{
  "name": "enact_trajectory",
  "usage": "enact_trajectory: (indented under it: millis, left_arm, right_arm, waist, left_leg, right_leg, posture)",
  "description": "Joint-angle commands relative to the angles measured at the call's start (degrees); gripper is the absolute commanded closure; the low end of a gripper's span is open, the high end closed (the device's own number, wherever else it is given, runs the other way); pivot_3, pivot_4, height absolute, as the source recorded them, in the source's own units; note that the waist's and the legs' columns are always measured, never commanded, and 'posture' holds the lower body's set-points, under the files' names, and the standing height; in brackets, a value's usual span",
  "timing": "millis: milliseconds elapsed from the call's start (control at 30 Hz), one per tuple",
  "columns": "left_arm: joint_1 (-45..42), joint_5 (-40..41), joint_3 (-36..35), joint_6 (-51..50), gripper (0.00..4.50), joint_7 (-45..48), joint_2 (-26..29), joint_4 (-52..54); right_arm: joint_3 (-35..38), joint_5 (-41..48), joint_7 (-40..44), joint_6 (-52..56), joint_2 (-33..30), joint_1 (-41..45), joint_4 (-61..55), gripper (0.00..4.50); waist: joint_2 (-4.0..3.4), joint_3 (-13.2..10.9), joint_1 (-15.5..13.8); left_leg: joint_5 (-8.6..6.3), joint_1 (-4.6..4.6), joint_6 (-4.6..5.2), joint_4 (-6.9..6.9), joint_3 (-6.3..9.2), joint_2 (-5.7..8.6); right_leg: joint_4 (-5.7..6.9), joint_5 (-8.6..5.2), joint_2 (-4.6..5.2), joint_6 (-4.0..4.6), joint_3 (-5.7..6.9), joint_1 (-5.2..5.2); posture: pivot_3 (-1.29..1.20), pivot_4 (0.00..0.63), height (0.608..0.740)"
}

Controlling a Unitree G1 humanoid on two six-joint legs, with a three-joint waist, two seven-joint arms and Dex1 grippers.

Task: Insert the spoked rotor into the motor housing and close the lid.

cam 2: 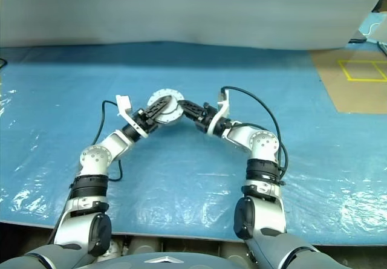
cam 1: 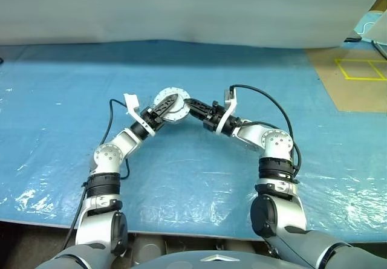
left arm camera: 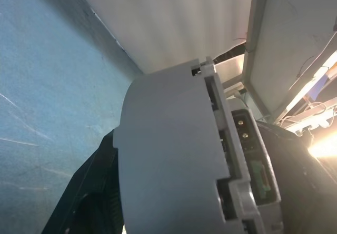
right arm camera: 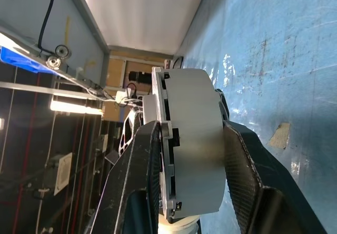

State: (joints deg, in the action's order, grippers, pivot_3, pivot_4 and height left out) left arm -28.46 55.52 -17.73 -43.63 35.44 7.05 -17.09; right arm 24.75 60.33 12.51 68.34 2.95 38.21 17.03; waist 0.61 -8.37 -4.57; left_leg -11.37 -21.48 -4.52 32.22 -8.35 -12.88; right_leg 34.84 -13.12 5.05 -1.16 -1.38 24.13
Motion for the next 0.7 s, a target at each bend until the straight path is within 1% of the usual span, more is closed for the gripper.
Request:
enact_trajectory:
  millis: [33,100,200,300,333,367,400,500,600,700]
  left_arm:
    - [0.8,-3.6,2.0,0.8,1.53,-1.2,0.6,1.8]
    - [0.0,-5.5,2.7,1.5,1.53,-2.8,0.9,0.5]
    - [-1.4,-5.1,1.6,1.5,1.53,-4.2,1.0,-1.2]
    - [-2.6,-3.8,0.7,1.2,1.53,-4.6,1.0,-1.0]
    - [-2.8,-3.6,0.7,1.2,1.53,-4.2,1.1,-0.8]
    - [-2.8,-4.0,1.3,1.6,1.53,-3.2,1.5,-0.1]
    - [-2.8,-3.7,1.4,1.4,1.53,-2.5,1.7,0.4]
    - [-3.6,-1.0,-0.3,0.3,1.53,-1.7,1.6,1.8]
    - [-4.8,-1.3,-1.7,1.3,1.53,-2.6,1.9,1.0]
    - [-6.6,-0.1,-4.7,1.9,1.53,-4.5,2.4,0.1]
  right_arm:
    - [-1.0,1.2,0.2,-2.2,1.1,2.0,-3.1,3.21]
    - [-1.2,1.2,0.4,-2.4,1.1,1.9,-3.3,3.21]
    - [-1.3,0.5,0.2,-3.5,1.0,1.8,-3.2,3.21]
    - [-1.1,-3.6,1.0,-11.6,1.2,1.8,-2.7,3.21]
    - [-0.5,-3.2,2.1,-12.9,1.5,1.7,-2.8,2.86]
    - [-0.2,-1.9,3.6,-12.8,1.7,1.4,-3.7,2.45]
    - [0.0,-0.5,4.0,-11.8,1.9,1.3,-4.2,2.14]
    - [-0.1,-0.7,0.8,-9.9,1.6,2.4,-1.2,1.10]
    - [0.1,-0.2,0.8,-10.5,1.5,2.3,-0.9,1.10]
    - [0.2,0.2,0.3,-10.5,1.5,2.3,-0.7,1.10]
  waist:
    - [0.00,0.0,0.1]
    - [0.00,0.0,0.0]
    - [0.01,0.0,-0.1]
    - [0.01,0.0,0.0]
    - [0.01,0.0,0.1]
    - [0.01,0.0,0.0]
    - [0.01,0.0,0.0]
    - [0.01,0.0,0.2]
    - [0.02,-0.1,0.2]
    - [0.03,-0.1,0.2]
  left_leg:
    - [0.00,0.00,0.00,-0.01,0.00,0.00]
    - [0.00,-0.01,0.00,0.00,0.00,0.00]
    - [0.00,-0.01,0.00,0.02,0.00,0.00]
    - [0.01,-0.01,0.01,0.05,0.00,0.00]
    - [0.01,-0.01,0.01,0.06,0.00,0.00]
    - [0.01,0.00,0.01,0.06,0.00,0.00]
    - [0.01,-0.01,0.01,0.05,0.00,0.00]
    - [0.02,-0.04,0.03,0.03,0.00,0.02]
    - [0.02,-0.04,0.03,0.03,0.02,0.00]
    - [0.02,-0.05,0.03,0.06,0.02,0.00]
  right_leg:
    - [0.00,0.00,0.00,0.00,0.00,0.00]
    - [0.00,0.00,0.00,0.00,0.00,0.00]
    - [0.02,0.00,0.01,0.00,0.00,0.00]
    - [0.05,0.01,0.01,-0.01,-0.01,0.00]
    - [0.06,0.01,0.01,-0.01,-0.01,0.00]
    - [0.06,0.01,0.01,-0.01,0.00,0.00]
    - [0.05,0.01,0.02,-0.01,0.00,0.00]
    - [0.00,0.01,0.02,-0.01,0.00,0.00]
    - [0.01,0.01,0.00,-0.01,0.01,0.00]
    - [0.04,0.01,0.00,-0.01,0.01,0.00]
  posture:
    - [0.00,0.150,0.740]
    - [0.00,0.150,0.740]
    - [0.00,0.150,0.740]
    - [0.00,0.150,0.740]
    - [0.00,0.150,0.740]
    - [0.00,0.150,0.740]
    - [0.00,0.150,0.740]
    - [0.00,0.150,0.740]
    - [0.00,0.150,0.740]
    - [0.00,0.150,0.740]
